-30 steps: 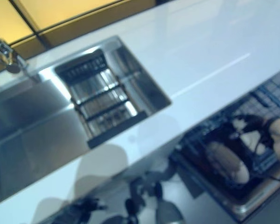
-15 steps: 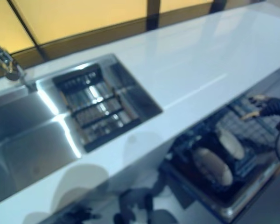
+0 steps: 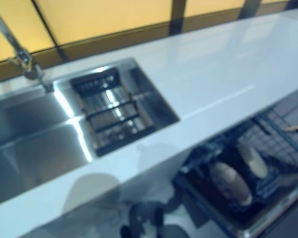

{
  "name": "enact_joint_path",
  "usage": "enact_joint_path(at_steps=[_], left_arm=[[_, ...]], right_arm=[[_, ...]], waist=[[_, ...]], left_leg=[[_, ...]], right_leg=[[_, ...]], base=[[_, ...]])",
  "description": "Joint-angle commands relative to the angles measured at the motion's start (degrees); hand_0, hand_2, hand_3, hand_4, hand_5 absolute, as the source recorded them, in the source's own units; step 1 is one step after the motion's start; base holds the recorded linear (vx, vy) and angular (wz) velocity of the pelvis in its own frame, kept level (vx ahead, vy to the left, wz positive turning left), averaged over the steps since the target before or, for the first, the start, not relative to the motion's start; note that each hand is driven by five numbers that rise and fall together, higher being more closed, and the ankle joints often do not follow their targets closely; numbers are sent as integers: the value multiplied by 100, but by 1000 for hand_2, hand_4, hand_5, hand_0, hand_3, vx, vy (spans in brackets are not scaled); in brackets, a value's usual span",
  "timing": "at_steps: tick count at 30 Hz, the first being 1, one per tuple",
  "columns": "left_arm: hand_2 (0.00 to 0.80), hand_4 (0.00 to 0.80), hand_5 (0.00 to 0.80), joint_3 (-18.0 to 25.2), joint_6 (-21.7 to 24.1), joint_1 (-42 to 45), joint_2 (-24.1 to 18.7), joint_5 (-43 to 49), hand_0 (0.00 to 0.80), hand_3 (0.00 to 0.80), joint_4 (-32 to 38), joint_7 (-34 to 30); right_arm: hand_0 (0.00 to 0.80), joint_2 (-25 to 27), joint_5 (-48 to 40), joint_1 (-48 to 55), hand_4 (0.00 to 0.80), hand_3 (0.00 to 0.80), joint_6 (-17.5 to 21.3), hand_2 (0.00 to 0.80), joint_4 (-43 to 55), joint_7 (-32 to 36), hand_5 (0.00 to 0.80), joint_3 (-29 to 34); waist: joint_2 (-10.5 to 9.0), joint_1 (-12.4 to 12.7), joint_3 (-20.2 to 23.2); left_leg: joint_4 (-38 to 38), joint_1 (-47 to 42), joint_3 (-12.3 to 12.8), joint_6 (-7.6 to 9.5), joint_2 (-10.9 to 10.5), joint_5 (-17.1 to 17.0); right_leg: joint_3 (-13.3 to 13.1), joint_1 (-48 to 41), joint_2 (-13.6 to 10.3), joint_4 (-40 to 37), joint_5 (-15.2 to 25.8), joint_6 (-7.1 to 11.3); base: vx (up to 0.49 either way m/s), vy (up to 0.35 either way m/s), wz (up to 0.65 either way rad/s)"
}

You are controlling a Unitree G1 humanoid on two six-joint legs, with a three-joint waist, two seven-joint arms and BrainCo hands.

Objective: Take plates into dishwasher

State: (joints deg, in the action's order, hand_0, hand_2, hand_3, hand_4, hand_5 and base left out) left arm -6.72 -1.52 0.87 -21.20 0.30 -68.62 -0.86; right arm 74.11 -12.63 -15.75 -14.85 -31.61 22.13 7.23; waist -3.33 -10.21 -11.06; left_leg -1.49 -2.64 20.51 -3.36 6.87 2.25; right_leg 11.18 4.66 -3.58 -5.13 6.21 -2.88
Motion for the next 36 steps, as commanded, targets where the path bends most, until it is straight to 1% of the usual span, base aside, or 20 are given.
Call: enact_joint_path(at_steps=[1,4,5,6,7,8,9,10,12,16,18,23,25,26,28,30,32,34,35,36], left_arm=[[0,0,0,-74,153,-452,-237,-236,0,0,60,81],[0,0,0,-207,-8,-798,-250,-480,0,0,167,38],[0,0,0,-288,27,-920,-247,-692,0,0,112,-20],[0,0,0,-347,0,-981,-233,-817,0,0,110,-22],[0,0,0,-387,-97,-1046,-221,-893,0,0,100,-45],[0,0,0,-379,-175,-1075,-200,-891,0,0,48,-41],[0,0,0,-353,-222,-1070,-196,-882,0,0,19,-23],[0,0,0,-370,-394,-1018,-226,-808,0,0,-25,-10],[0,0,0,-395,-479,-891,-279,-731,0,0,-141,-15],[0,0,0,-241,-418,-545,-302,-924,0,0,-388,86],[0,0,0,-82,-529,-429,-290,-1054,0,0,-406,115],[0,0,0,120,-404,-502,-372,-1038,0,0,-479,127],[0,0,0,109,-320,-498,-365,-987,0,0,-467,147],[0,0,0,108,-250,-515,-399,-789,0,0,-401,127],[0,0,0,64,-307,-573,-515,-586,0,0,-280,81],[0,0,0,34,-395,-616,-646,-429,0,0,-164,-34],[0,0,0,-95,-377,-608,-780,-286,0,0,-163,-149],[0,0,0,-151,-491,-550,-887,-213,0,0,-251,-213],[0,0,0,-163,-492,-553,-891,-213,0,0,-250,-214],[0,0,0,-91,-627,-467,-984,-154,0,0,-324,-266]], right_arm=[[0,717,-330,-551,0,0,367,0,-437,-34,0,451],[0,760,-428,-322,0,0,615,0,-656,-50,0,750],[0,740,-398,-385,0,0,724,0,-769,-143,0,766],[0,709,-336,-499,0,0,726,0,-788,-240,0,690],[0,673,-301,-622,0,0,768,0,-875,-393,0,536],[0,668,-370,-802,0,0,766,0,-977,-474,0,329],[0,663,-357,-959,0,0,736,0,-1022,-510,0,171],[0,620,-322,-1127,0,0,642,0,-1097,-591,0,19],[0,649,-301,-1378,0,0,705,0,-1329,-643,0,-244],[0,816,-147,-2112,0,0,677,0,-1780,-636,0,-853],[0,887,35,-2217,0,0,707,0,-2096,-884,0,-911],[0,899,528,-2113,0,0,547,0,-2403,-1068,0,-727],[0,911,684,-2042,0,0,549,0,-2560,-1091,0,-693],[0,870,812,-1830,0,0,507,0,-2754,-1182,0,-592],[0,724,946,-1344,0,0,390,0,-2899,-1445,0,-220],[0,403,859,-540,0,0,335,0,-2871,-1792,0,428],[0,-19,796,275,0,0,289,0,-2696,-2108,0,1047],[0,-401,718,729,0,0,71,0,-2430,-2296,0,1314],[0,-409,720,770,0,0,64,0,-2412,-2297,0,1351],[0,-726,647,841,0,0,-165,0,-2216,-2494,0,1292]], waist=[[-139,-143,-6],[-65,-328,24],[41,-390,-3],[116,-417,-59],[131,-458,-122],[128,-483,-158],[120,-497,-161],[74,-419,-195],[0,-302,-220],[50,-202,41],[112,-139,239],[58,-223,384],[87,-236,402],[17,-280,402],[-69,-317,301],[-130,-322,138],[-150,-320,24],[-99,-206,55],[-102,-184,57],[19,-113,133]], left_leg=[[-849,-522,-200,-468,377,-252],[-1409,-758,-415,-547,389,-189],[-1532,-882,-799,-506,115,-34],[-1325,-922,-1019,-395,-91,194],[-1009,-972,-1063,-244,-281,564],[-827,-1054,-928,-123,-361,924],[-769,-1078,-857,-68,-393,1054],[-698,-1071,-787,101,-429,1346],[-792,-1029,-863,195,-517,1493],[-929,-1350,-894,101,-559,1373],[-1230,-1303,-869,-10,-517,1028],[-1330,-1472,-821,38,-659,1107],[-1403,-1578,-741,57,-626,1185],[-1604,-1573,-546,147,-646,1394],[-1729,-1566,-448,276,-681,1771],[-1776,-1577,-426,377,-670,1920],[-1683,-1529,-405,493,-702,1911],[-1383,-1354,-261,539,-708,1697],[-1375,-1360,-252,540,-713,1697],[-1052,-1181,-159,538,-649,1404]], right_leg=[[35,122,32,347,-190,448],[45,445,56,412,-138,375],[-55,789,92,522,-73,386],[-181,1081,141,672,-17,422],[-276,1393,82,874,96,513],[-303,1630,-23,1027,213,647],[-293,1702,-70,1072,264,711],[-150,1701,-103,1091,333,809],[-14,1713,-103,1092,415,831],[324,1590,-65,989,321,731],[404,1331,42,848,137,567],[273,1296,-87,667,459,730],[288,1278,-82,589,554,777],[328,1243,-184,343,731,890],[268,1203,-337,130,909,1095],[205,1202,-543,146,1037,1263],[51,1166,-680,576,1033,1298],[79,972,-888,1221,967,1234],[66,986,-887,1241,956,1236],[-65,834,-993,1721,850,1191]], base=[[-293,-34,62],[-352,50,55],[-619,245,74],[-691,306,76],[-579,261,57],[-492,195,40],[-498,123,23],[-334,52,13],[-397,56,16],[-277,52,-15],[-307,37,-16],[-274,89,-18],[-120,71,-28],[-14,0,-12],[18,-40,-2],[-116,-59,4],[-306,-38,-3],[-372,-39,-33],[-462,-51,-68],[-427,-84,-48]])
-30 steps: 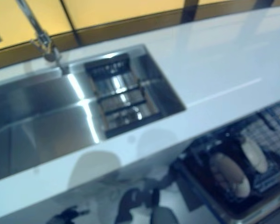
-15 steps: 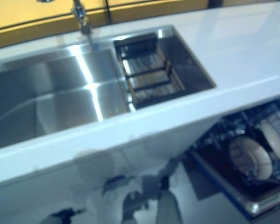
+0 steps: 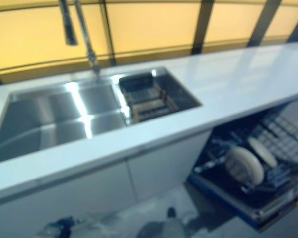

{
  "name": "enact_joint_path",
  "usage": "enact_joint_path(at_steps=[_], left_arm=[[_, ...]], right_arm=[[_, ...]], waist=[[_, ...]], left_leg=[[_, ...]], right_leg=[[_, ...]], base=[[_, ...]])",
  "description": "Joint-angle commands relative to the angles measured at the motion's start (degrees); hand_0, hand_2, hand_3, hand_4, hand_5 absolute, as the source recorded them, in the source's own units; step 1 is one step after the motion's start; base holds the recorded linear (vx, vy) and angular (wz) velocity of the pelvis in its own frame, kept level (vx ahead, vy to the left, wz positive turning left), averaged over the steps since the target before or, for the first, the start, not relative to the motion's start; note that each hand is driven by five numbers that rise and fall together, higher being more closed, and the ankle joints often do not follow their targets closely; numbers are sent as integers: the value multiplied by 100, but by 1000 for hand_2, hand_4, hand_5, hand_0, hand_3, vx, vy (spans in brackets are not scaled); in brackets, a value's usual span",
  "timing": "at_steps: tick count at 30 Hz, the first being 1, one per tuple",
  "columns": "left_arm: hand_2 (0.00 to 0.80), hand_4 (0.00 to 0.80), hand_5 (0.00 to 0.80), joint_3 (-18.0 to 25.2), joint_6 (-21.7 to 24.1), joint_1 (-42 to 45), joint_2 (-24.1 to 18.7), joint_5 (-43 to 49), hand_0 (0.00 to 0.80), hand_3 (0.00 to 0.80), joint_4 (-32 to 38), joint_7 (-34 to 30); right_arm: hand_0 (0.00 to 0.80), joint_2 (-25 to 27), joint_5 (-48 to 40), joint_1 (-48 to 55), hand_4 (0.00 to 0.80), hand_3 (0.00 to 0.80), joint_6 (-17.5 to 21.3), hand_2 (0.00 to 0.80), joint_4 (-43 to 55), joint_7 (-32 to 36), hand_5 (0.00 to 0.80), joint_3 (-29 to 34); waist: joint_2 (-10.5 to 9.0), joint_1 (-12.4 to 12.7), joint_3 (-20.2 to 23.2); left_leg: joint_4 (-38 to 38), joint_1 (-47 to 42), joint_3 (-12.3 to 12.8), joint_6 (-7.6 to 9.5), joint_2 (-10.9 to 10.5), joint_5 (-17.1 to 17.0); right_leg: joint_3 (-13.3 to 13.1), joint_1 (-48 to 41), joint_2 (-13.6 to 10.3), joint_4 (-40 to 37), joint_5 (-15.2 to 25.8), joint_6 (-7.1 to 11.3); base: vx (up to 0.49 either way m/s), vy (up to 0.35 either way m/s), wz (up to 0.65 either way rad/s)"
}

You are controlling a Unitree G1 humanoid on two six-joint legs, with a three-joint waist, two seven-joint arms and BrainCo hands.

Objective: Take plates into dishwasher

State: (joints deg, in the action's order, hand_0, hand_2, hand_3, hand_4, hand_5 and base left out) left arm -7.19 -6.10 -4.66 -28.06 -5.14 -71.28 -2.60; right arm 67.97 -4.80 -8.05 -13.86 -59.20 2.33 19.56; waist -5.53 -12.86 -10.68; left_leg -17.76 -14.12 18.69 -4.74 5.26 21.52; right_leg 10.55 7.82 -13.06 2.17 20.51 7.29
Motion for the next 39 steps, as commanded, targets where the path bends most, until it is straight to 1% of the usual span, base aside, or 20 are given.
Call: enact_joint_path(at_steps=[1,2,4,6,8,9,10,12,13,14,15,17,19,22,23,27,31,34,36,39], left_arm=[[0,0,0,10,-252,122,-357,395,0,0,-95,-136],[0,0,0,48,-356,147,-400,316,0,0,-139,-172],[0,0,0,149,-331,216,-384,245,0,0,-282,-152],[0,0,0,195,-232,303,-319,235,0,0,-418,-92],[0,0,0,229,-92,352,-288,215,0,0,-534,5],[0,0,0,248,-51,326,-296,182,0,0,-546,100],[0,0,0,258,-72,295,-336,153,0,0,-517,116],[0,0,0,230,-96,193,-459,68,0,0,-343,97],[0,0,0,199,-143,119,-480,55,0,0,-226,87],[0,0,0,128,-183,38,-430,-60,0,0,-101,124],[0,0,0,68,-155,-1,-379,-127,0,0,-51,104],[0,0,0,18,-103,-44,-302,-38,0,0,39,0],[0,0,0,-33,10,-103,-161,4,0,0,53,40],[0,0,0,-113,-70,-176,-48,40,0,0,-7,-13],[0,0,0,-204,-77,-148,68,127,0,0,-65,-5],[0,0,0,-215,-116,-2,265,285,0,0,-121,61],[0,0,0,-218,-166,-67,214,365,0,0,-168,126],[0,0,0,-237,-243,-168,126,398,0,0,-153,112],[0,0,0,-247,-233,-122,122,309,0,0,-166,129],[0,0,0,-170,-222,-10,142,134,0,0,-226,179]], right_arm=[[0,-279,-228,96,0,0,-380,0,646,-605,0,15],[0,-455,-374,96,0,0,-465,0,716,-746,0,-47],[0,-762,-572,19,0,0,-445,0,667,-1070,0,-134],[0,-971,-752,-68,0,0,-347,0,516,-1308,0,-170],[0,-1140,-815,-216,0,0,-221,0,324,-1491,0,-262],[0,-1250,-792,-322,0,0,-157,0,214,-1526,0,-351],[0,-1301,-790,-380,0,0,-130,0,199,-1515,0,-417],[0,-1393,-731,-513,0,0,-145,0,228,-1535,0,-592],[0,-1419,-741,-551,0,0,-161,0,200,-1529,0,-628],[0,-1464,-771,-541,0,0,-155,0,158,-1513,0,-714],[0,-1522,-782,-485,0,0,-187,0,189,-1515,0,-720],[0,-1562,-856,-312,0,0,-230,0,245,-1357,0,-686],[0,-1647,-827,-162,0,0,-178,0,216,-1216,0,-637],[0,-1764,-709,-46,0,0,-114,0,111,-1115,0,-595],[0,-1881,-679,-6,0,0,-144,0,66,-1072,0,-666],[0,-2156,-598,-63,0,0,-148,0,6,-1058,0,-848],[0,-2266,-722,-120,0,0,-128,0,-34,-1157,0,-932],[0,-2342,-895,-153,0,0,-113,0,-143,-1235,0,-954],[0,-2332,-949,-189,0,0,-115,0,-266,-1330,0,-957],[0,-2326,-1033,-220,0,0,-178,0,-391,-1319,0,-952]], waist=[[313,203,137],[389,263,195],[514,460,311],[553,647,432],[512,786,518],[455,857,571],[434,870,551],[385,831,423],[424,882,378],[434,881,332],[421,868,328],[388,859,350],[393,832,364],[414,782,410],[432,764,437],[459,813,463],[480,808,462],[526,836,386],[627,913,270],[691,938,200]], left_leg=[[732,95,53,669,-425,-728],[827,236,60,659,-345,-898],[970,481,-40,637,-199,-1129],[987,704,-166,631,-130,-1211],[953,824,-284,620,-134,-1182],[839,883,-344,569,-71,-1121],[729,891,-353,535,1,-1055],[408,891,-320,431,305,-867],[171,1014,-289,383,551,-833],[33,1086,-394,326,742,-846],[41,1126,-447,304,764,-892],[151,1183,-557,253,758,-1079],[422,1121,-562,167,761,-1333],[799,1026,-551,104,720,-1588],[1075,971,-535,53,707,-1779],[1671,837,-536,-71,607,-2108],[1890,901,-576,-109,580,-2263],[1912,1038,-597,-131,662,-2352],[1935,1159,-694,-168,782,-2463],[2113,1186,-705,-266,895,-2700]], right_leg=[[-144,412,-92,1256,-675,134],[-211,229,-121,1300,-840,87],[-314,-246,-255,1316,-1110,-1],[-381,-689,-401,1120,-1269,1],[-437,-996,-514,856,-1292,79],[-422,-1003,-695,691,-1198,139],[-410,-949,-792,631,-1146,179],[-454,-597,-1042,738,-964,292],[-347,-574,-909,829,-1608,269],[-421,-613,-746,992,-1880,253],[-464,-611,-662,1069,-1953,274],[-526,-597,-548,1075,-1934,249],[-434,-757,-423,864,-2056,249],[-332,-828,-302,768,-2127,248],[-253,-866,-209,675,-2122,250],[-58,-1029,-69,112,-1900,262],[-101,-1002,44,-38,-1858,219],[-3,-853,137,222,-2064,110],[198,-680,306,665,-2391,-78],[296,-658,456,712,-2492,-209]], base=[[-586,-166,-26],[-436,-196,-15],[-423,-258,-21],[-347,-302,-26],[-220,-325,-66],[-135,-346,-91],[-138,-462,-92],[-103,-379,-47],[-106,-329,-20],[-94,-301,-12],[-64,-283,-8],[-54,-225,-10],[-32,-191,-3],[-1,-140,-9],[-8,-193,-1],[-70,-140,1],[-137,-115,-10],[-172,-151,11],[-143,-198,23],[-63,-207,23]])
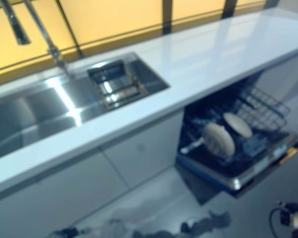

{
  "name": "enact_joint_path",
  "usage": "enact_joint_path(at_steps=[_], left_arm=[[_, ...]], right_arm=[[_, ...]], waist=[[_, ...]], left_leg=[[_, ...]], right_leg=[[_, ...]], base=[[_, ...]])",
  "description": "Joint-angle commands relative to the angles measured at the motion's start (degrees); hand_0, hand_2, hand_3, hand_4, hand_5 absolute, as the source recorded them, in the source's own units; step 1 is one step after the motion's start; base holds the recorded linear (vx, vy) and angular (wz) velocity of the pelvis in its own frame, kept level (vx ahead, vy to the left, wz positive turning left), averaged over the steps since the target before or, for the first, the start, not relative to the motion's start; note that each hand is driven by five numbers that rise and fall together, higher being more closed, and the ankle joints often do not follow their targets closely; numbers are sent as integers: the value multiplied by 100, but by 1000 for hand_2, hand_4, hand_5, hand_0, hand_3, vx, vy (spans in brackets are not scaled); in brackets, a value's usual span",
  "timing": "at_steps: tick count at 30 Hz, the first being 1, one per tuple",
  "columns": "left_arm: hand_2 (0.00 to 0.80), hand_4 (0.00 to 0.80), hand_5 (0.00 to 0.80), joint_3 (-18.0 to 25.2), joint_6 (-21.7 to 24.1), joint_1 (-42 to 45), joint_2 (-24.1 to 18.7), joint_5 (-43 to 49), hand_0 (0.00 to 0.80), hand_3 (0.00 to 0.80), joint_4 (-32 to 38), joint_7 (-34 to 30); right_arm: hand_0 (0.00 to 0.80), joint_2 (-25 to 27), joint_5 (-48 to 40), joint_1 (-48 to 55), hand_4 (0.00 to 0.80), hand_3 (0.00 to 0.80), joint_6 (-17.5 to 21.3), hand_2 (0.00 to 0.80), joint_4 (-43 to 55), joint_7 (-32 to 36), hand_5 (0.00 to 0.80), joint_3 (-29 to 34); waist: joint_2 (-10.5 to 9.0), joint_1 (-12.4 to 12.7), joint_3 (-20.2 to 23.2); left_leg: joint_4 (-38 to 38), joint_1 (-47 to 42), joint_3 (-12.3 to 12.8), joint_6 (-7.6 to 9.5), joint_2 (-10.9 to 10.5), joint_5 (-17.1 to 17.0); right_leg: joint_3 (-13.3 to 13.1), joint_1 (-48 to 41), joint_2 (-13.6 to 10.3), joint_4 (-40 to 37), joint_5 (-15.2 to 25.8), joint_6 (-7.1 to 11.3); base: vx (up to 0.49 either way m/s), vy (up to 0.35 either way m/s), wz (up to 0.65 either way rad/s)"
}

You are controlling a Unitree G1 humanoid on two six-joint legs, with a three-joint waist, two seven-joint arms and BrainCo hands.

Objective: Take plates into dishwasher

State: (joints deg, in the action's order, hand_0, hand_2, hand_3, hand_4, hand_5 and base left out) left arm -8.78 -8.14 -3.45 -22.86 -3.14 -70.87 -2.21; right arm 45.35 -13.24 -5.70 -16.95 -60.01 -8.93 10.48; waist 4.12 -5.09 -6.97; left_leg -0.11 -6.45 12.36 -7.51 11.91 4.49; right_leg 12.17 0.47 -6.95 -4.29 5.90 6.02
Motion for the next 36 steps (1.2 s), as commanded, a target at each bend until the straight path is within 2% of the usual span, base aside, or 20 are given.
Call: enact_joint_path(at_steps=[1,3,4,5,7,8,9,10,12,15,16,19,23,25,30,36], left_arm=[[0,0,0,48,1,-63,-364,-138,0,0,-289,125],[0,0,0,148,108,48,-315,-114,0,0,-290,59],[0,0,0,179,173,54,-264,7,0,0,-277,-28],[0,0,0,178,189,6,-218,94,0,0,-264,-108],[0,0,0,147,213,-16,-151,136,0,0,-247,-151],[0,0,0,96,243,-15,-97,206,0,0,-262,-149],[0,0,0,87,266,-5,-105,209,0,0,-260,-149],[0,0,0,56,290,19,-162,132,0,0,-241,-146],[0,0,0,40,270,-95,-296,6,0,0,-205,-184],[0,0,0,-75,309,-287,-324,-265,0,0,-153,-118],[0,0,0,-80,279,-310,-300,-367,0,0,-128,-47],[0,0,0,-130,275,-296,-318,-528,0,0,-20,-71],[0,0,0,-116,344,-97,-263,-716,0,0,35,-32],[0,0,0,-184,417,31,-146,-773,0,0,195,9],[0,0,0,-248,423,158,-39,-819,0,0,428,103],[0,0,0,-344,412,262,-20,-875,0,0,544,154]], right_arm=[[0,-64,-214,-452,0,0,100,0,-386,-274,0,-14],[0,-79,-370,-388,0,0,27,0,-454,-436,0,93],[0,-104,-590,-237,0,0,0,0,-536,-545,0,255],[0,-111,-823,-132,0,0,57,0,-723,-614,0,421],[0,-108,-1075,-120,0,0,153,0,-931,-678,0,543],[0,-46,-1266,-173,0,0,226,0,-1110,-664,0,644],[0,-3,-1343,-226,0,0,214,0,-1127,-680,0,665],[0,76,-1493,-349,0,0,177,0,-1105,-747,0,692],[0,183,-1866,-549,0,0,179,0,-1122,-860,0,707],[0,375,-2429,-771,0,0,164,0,-1206,-951,0,753],[0,450,-2606,-861,0,0,208,0,-1283,-953,0,812],[0,599,-3249,-1107,0,0,301,0,-1265,-1046,0,879],[0,680,-4084,-1343,0,0,360,0,-1122,-785,0,1056],[0,705,-4721,-1610,0,0,469,0,-912,-544,0,1065],[0,805,-5085,-2491,0,0,665,0,-616,-105,0,672],[0,928,-5028,-3947,0,0,450,0,-333,538,0,-148]], waist=[[-258,170,-199],[-266,170,-252],[-316,80,-299],[-412,9,-340],[-448,-5,-365],[-401,9,-406],[-367,5,-422],[-250,-16,-471],[-105,-22,-615],[35,-36,-911],[86,-58,-986],[269,-48,-1217],[414,-37,-1333],[534,1,-1410],[675,125,-1474],[732,303,-1489]], left_leg=[[396,474,-47,-47,266,-1140],[370,595,107,-106,295,-1312],[-23,749,534,-111,351,-1308],[-692,795,759,-29,357,-1054],[-1291,806,721,59,304,-777],[-1609,744,547,130,243,-565],[-1528,655,508,196,168,-377],[-1065,422,473,295,28,-167],[-848,470,402,329,-71,-128],[-1641,1051,359,246,-53,-154],[-1753,1122,411,294,-88,-27],[-2200,1502,349,291,-94,-84],[-2632,1760,349,336,-90,48],[-2962,1915,206,277,-110,211],[-3401,2174,122,327,-179,357],[-3676,2288,-2,323,-252,348]], right_leg=[[151,34,-87,1262,-1001,-119],[174,-68,-23,1095,-900,-134],[281,-164,-36,978,-800,-167],[383,-212,-128,925,-747,-225],[472,-171,-207,973,-736,-275],[486,-15,-220,1201,-819,-358],[484,106,-231,1369,-854,-356],[494,389,-225,1686,-939,-327],[486,697,-236,2018,-1079,-334],[476,828,-274,2150,-1168,-479],[454,938,-328,2264,-1174,-483],[304,1279,-411,2622,-1278,-553],[224,1505,-528,3021,-1445,-612],[66,1630,-574,3333,-1695,-626],[-8,1831,-700,3740,-1865,-710],[-69,1942,-796,4057,-1984,-731]], base=[[-34,-213,17],[-34,-230,13],[-64,-295,21],[-90,-293,45],[-93,-175,68],[-102,-85,47],[-157,-6,20],[-178,70,-1],[-235,39,-4],[-199,-31,19],[-125,10,-1],[-157,72,-7],[-1,53,-4],[23,81,-10],[-21,54,2],[-11,44,3]])
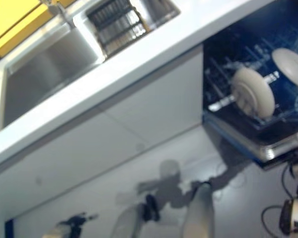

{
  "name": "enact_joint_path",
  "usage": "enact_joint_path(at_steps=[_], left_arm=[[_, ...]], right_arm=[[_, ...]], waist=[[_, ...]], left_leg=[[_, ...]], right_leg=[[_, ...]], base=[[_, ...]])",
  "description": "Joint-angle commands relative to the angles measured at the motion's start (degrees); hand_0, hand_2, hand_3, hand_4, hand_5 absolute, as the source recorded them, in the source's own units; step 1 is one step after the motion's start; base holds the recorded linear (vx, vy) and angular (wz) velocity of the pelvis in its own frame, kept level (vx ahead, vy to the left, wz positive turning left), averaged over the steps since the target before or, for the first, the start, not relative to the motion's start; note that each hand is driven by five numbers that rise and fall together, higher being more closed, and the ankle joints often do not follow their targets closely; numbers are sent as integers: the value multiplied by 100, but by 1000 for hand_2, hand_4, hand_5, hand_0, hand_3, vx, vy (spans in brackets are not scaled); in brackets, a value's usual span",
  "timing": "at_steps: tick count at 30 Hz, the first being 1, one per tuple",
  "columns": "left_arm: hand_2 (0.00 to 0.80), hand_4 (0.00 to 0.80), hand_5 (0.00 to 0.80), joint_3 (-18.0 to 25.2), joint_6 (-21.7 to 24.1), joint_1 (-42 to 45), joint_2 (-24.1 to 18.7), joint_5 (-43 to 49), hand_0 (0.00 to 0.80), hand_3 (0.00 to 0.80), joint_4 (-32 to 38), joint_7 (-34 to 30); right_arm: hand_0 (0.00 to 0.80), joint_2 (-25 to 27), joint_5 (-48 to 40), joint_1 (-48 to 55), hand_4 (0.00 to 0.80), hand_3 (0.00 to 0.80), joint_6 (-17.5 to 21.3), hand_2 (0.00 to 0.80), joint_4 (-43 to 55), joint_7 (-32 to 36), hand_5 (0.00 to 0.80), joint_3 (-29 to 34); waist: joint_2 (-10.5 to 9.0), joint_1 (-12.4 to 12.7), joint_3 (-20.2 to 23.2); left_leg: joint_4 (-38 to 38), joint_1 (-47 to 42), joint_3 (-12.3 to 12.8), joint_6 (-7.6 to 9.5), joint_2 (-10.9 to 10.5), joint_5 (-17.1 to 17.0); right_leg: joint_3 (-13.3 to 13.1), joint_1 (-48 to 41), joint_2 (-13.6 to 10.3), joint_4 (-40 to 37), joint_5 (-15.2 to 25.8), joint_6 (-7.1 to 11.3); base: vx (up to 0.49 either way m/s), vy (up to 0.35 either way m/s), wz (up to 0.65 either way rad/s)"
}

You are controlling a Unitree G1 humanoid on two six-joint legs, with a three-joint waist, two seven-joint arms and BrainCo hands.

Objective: Take plates into dishwasher

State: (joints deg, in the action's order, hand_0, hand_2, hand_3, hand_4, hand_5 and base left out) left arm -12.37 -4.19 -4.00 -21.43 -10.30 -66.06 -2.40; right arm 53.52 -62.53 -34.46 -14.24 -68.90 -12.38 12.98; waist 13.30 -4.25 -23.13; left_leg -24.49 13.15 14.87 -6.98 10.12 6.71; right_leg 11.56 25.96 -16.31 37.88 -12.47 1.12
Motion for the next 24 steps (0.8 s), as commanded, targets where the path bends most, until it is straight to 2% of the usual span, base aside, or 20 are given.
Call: enact_joint_path(at_steps=[1,10,11,19,24], left_arm=[[0,0,0,4,13,327,-142,-165,0,0,61,182],[0,0,0,-48,-32,491,-86,-59,0,0,95,132],[0,0,0,-45,-57,510,-101,-23,0,0,110,137],[0,0,0,-55,-59,571,-218,259,0,0,122,62],[0,0,0,-2,-87,621,-259,473,0,0,70,36]], right_arm=[[0,96,-8,-1295,0,0,164,0,554,1058,0,-543],[0,170,525,-2844,0,0,31,0,436,1869,0,-1593],[0,164,519,-2943,0,0,43,0,476,1919,0,-1670],[0,49,541,-3306,0,0,202,0,665,2269,0,-2095],[0,76,738,-3229,0,0,18,0,661,2358,0,-2066]], waist=[[-185,246,130],[-269,530,276],[-303,554,287],[-569,746,470],[-703,801,627]], left_leg=[[-1273,325,-273,257,-66,97],[-1196,92,-346,151,50,-187],[-1124,90,-281,216,78,-343],[-989,-157,-413,169,101,-471],[-892,-356,-404,138,131,-501]], right_leg=[[-10,-628,134,-141,-163,-251],[132,-1040,127,-229,-224,-276],[230,-1079,116,-315,-79,-325],[395,-1582,208,-661,41,-277],[457,-1977,269,-1012,146,-227]], base=[[21,33,-8],[41,11,-4],[11,-32,-5],[54,-43,2],[106,-8,9]])
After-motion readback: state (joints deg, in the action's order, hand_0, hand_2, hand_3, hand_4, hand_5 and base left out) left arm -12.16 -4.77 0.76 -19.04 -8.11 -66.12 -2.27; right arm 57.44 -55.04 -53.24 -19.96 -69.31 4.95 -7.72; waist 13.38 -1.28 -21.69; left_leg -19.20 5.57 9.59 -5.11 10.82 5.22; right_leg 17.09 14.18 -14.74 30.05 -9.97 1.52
